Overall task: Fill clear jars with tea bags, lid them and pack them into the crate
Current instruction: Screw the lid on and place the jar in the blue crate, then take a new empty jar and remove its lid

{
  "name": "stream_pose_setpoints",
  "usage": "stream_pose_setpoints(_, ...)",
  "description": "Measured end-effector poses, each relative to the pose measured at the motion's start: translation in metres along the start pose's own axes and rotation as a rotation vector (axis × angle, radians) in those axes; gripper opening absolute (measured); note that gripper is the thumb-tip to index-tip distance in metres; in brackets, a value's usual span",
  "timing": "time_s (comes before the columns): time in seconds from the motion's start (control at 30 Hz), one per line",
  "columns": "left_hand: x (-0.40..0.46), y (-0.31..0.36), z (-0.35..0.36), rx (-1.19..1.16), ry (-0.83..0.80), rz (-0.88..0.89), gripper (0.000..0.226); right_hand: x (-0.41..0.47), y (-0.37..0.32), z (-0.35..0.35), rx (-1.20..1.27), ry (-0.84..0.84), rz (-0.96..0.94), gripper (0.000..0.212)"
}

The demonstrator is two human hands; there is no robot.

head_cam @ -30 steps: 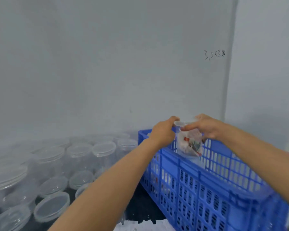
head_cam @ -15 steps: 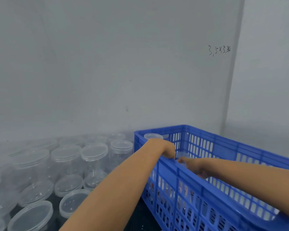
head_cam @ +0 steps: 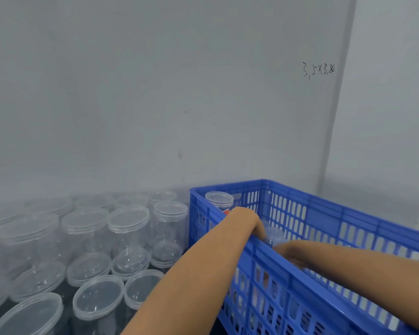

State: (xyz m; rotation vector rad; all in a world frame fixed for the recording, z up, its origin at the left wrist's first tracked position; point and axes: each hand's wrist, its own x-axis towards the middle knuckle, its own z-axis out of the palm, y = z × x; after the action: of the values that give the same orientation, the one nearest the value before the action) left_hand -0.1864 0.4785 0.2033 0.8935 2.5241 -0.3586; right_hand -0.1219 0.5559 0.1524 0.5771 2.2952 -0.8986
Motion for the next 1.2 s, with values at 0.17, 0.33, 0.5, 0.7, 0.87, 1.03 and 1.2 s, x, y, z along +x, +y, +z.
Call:
stream_pose_setpoints(0.17, 0.000, -0.027, 0.006, -0.467, 0.527, 0.169, 0.028, -0.025, -0.023, -0.036, 0.510, 0.149, -0.231, 0.022)
stream_pose_setpoints(0.33, -0.043, -0.061, 0.012, -0.974, 0.753, 0.317, 0.037, -0.062, -0.052, -0.045, 0.711, 0.183, -0.411, 0.015)
stream_pose_setpoints(0.5, -0.107, -0.097, 0.046, -1.095, 0.894, 0.344, 0.037, -0.088, -0.088, -0.005, 0.687, 0.133, -0.548, 0.020)
stream_pose_setpoints(0.7, -0.150, -0.131, 0.141, -1.254, 0.921, 0.195, 0.034, -0.085, -0.125, 0.086, 0.595, 0.031, -0.534, 0.025)
stream_pose_setpoints(0.87, -0.156, -0.163, 0.225, -1.193, 0.925, -0.054, 0.031, -0.050, -0.133, 0.162, 0.490, 0.190, -0.435, 0.024)
stream_pose_setpoints(1.03, -0.152, -0.193, 0.275, -1.153, 0.894, -0.184, 0.030, -0.002, -0.135, 0.206, 0.257, 0.404, -0.416, 0.067)
stream_pose_setpoints(1.2, -0.145, -0.192, 0.288, -1.173, 0.833, -0.161, 0.047, 0.030, -0.140, 0.228, 0.137, 0.577, -0.410, 0.093)
